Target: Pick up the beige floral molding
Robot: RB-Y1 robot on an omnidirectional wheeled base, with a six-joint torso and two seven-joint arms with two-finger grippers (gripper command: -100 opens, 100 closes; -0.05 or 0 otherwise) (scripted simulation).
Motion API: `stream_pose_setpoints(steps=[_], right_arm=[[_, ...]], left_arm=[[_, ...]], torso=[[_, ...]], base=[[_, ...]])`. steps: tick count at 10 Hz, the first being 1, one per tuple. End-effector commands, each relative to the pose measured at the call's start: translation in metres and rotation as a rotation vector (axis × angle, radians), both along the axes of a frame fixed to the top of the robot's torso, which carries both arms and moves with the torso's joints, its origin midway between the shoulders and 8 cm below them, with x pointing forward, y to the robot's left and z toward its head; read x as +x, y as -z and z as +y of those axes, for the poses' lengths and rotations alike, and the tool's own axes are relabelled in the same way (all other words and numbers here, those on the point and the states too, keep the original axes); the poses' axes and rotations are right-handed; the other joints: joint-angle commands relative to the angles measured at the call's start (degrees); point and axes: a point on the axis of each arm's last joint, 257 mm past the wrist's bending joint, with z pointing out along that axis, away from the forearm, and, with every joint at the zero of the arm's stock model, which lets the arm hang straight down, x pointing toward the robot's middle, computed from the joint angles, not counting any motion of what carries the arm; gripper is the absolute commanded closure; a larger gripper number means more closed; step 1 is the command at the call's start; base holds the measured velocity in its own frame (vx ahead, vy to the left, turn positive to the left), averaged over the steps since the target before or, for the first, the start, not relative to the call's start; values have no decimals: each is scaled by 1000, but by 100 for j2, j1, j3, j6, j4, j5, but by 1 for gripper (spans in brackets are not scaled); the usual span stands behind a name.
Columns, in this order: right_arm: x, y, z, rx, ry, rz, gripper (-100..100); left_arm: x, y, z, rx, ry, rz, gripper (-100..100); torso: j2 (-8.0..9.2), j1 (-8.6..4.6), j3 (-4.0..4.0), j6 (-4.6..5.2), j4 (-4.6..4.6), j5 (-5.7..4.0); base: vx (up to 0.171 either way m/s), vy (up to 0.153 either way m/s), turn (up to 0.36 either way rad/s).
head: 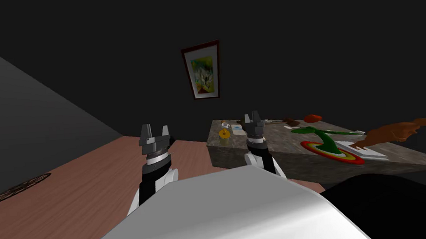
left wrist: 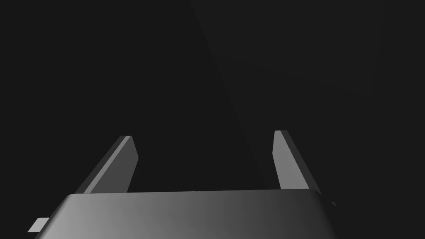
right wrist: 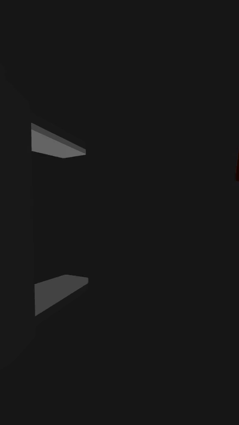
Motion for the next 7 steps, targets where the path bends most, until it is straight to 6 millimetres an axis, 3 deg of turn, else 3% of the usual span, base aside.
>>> stream_pose_setpoints(steps=[1, 4, 6, 7], right_arm=[[-5, 8, 6, -47, -18, 16, -100], [-17, 30, 14, -121, -48, 52, -100], [-25, 55, 18, -180, -74, 100, -100], [-26, 55, 19, -184, -77, 97, -100]], left_arm=[[0, 0, 0, 0, 0, 0, 0], [0, 0, 0, 0, 0, 0, 0], [0, 0, 0, 0, 0, 0, 0], [0, 0, 0, 0, 0, 0, 0]], torso=[[0, 0, 0, 0, 0, 0], [50, -37, 29, 4, 11, -8], [56, -31, 33, 4, 13, -8], [56, -32, 32, 3, 13, -8]], base=[[-51, -32, -242], [-125, -80, -290], [-121, -80, -319], [-76, -56, -79]])
